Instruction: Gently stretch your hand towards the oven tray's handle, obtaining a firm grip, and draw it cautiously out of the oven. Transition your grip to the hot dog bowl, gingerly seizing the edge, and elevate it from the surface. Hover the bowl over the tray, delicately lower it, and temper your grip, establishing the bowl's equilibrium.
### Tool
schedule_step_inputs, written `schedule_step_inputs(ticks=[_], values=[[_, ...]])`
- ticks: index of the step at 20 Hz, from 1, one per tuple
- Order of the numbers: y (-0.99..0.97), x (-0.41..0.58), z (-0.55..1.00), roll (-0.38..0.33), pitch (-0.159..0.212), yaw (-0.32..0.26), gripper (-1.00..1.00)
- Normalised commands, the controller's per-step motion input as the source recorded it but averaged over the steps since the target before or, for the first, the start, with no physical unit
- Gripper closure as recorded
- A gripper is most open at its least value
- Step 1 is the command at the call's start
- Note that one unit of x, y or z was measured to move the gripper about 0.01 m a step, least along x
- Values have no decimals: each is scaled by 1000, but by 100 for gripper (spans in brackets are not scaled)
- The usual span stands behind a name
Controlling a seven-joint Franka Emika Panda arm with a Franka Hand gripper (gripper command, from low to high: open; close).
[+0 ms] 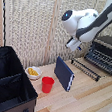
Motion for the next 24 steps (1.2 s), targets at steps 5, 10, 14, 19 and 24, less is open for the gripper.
schedule_step_inputs(ticks=[5, 10, 14, 19, 24], values=[[-473, 155, -181, -229, 0, 62, -100], [-578, 150, -174, -195, 11, 56, -100], [-561, 98, -210, -185, 2, 46, -100], [-517, 87, -228, -146, 0, 16, -100], [-537, 19, -29, -156, 7, -43, -100]])
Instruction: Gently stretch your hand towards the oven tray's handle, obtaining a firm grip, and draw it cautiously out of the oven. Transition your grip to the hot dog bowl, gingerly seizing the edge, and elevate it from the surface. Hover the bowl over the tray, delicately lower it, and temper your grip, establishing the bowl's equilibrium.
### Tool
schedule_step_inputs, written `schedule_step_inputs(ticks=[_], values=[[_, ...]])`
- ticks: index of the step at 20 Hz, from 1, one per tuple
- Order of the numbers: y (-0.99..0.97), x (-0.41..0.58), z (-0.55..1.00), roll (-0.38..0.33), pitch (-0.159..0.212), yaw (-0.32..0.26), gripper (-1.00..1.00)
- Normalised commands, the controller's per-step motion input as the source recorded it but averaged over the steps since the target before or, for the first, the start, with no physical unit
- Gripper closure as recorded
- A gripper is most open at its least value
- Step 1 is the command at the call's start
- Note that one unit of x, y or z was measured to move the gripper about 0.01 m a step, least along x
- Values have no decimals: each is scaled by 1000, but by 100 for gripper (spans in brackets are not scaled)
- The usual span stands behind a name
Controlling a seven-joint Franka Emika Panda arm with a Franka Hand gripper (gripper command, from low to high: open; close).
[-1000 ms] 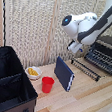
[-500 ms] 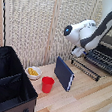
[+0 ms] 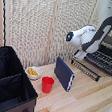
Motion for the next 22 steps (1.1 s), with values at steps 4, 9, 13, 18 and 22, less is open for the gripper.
schedule_step_inputs(ticks=[4, 9, 13, 18, 22], values=[[-635, 0, 9, -52, 2, -18, -100], [-537, 11, 0, -18, 49, 135, -100], [-351, 0, 0, -17, 52, 289, -100], [-349, 0, 0, -21, 30, 261, -100], [-424, 0, 0, -9, 30, 147, -100]])
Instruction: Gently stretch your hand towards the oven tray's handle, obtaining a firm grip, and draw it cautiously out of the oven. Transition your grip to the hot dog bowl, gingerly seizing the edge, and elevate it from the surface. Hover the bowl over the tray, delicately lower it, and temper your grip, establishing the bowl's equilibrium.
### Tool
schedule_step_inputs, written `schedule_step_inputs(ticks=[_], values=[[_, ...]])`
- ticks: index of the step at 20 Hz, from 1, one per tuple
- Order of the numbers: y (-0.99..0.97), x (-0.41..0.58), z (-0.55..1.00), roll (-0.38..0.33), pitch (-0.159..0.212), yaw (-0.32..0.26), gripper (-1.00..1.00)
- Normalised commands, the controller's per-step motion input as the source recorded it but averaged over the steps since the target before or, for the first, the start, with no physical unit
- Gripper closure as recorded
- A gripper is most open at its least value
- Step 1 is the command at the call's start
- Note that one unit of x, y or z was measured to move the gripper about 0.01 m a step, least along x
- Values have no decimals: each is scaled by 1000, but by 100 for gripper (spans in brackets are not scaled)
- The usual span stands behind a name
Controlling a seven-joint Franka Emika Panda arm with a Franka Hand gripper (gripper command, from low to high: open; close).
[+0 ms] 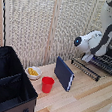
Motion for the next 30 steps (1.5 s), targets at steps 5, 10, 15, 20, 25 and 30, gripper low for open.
schedule_step_inputs(ticks=[5, 10, 15, 20, 25, 30], values=[[-369, 7, -13, 16, 31, 84, 100], [-177, 59, -87, 21, 36, 41, 100], [-177, 13, -8, 30, 8, -5, 100], [-174, 0, 0, 91, 1, -50, 100], [-71, 6, -57, 110, 1, -60, 100], [-43, 11, 7, 219, 0, -20, 100]])
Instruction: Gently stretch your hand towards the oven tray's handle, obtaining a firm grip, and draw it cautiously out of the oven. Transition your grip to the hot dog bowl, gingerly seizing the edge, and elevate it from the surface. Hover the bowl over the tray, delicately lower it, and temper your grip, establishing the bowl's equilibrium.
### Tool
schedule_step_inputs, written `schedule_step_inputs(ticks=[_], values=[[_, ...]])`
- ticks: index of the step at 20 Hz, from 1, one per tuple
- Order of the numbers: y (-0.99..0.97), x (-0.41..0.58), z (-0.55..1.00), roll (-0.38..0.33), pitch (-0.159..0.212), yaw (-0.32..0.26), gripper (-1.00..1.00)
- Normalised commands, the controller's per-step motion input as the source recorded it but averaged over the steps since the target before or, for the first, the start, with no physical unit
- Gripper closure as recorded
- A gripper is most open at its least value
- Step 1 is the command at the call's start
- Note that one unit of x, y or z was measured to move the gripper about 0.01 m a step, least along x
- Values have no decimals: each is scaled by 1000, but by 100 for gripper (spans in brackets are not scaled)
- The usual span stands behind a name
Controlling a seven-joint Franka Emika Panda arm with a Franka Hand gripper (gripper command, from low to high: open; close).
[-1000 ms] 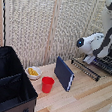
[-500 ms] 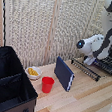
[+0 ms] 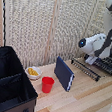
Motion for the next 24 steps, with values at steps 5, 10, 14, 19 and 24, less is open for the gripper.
schedule_step_inputs(ticks=[5, 10, 14, 19, 24], values=[[155, 119, 2, 218, 0, -75, 100], [619, 250, -1, 143, 14, -118, 100], [636, 342, -4, 131, 119, -118, 100], [818, 284, -75, 85, 127, -75, 100], [867, 263, -167, 55, 116, -69, 100]])
